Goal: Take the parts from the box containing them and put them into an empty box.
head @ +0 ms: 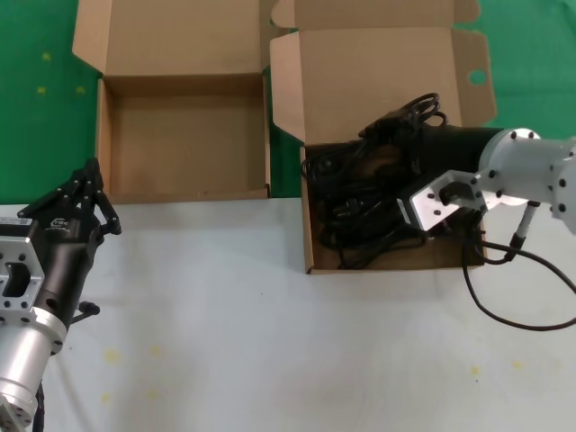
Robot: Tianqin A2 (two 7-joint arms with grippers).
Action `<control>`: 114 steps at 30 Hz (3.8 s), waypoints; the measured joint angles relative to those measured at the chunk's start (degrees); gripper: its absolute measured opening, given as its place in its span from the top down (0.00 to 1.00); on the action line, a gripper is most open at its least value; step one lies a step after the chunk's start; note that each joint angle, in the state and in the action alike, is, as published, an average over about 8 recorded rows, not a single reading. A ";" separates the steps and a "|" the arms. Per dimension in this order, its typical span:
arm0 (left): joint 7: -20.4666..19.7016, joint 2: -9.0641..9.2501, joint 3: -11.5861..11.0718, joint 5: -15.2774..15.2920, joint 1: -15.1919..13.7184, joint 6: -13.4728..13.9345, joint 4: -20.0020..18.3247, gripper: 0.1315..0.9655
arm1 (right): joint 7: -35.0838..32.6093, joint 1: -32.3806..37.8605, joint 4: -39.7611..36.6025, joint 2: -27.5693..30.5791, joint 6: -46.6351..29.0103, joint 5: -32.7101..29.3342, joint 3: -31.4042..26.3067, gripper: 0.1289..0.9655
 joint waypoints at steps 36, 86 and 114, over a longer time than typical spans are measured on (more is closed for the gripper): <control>0.00 0.00 0.00 0.00 0.00 0.00 0.00 0.98 | 0.20 2.86 -2.78 -2.30 1.02 -0.28 0.11 0.90; 0.00 0.00 0.00 0.00 0.00 0.00 0.00 0.98 | 17.84 26.01 -34.15 -26.93 8.56 10.21 -21.83 0.77; 0.00 0.00 0.00 0.00 0.00 0.00 0.00 0.98 | 22.15 10.04 -0.17 -0.11 -1.18 15.19 -1.56 0.20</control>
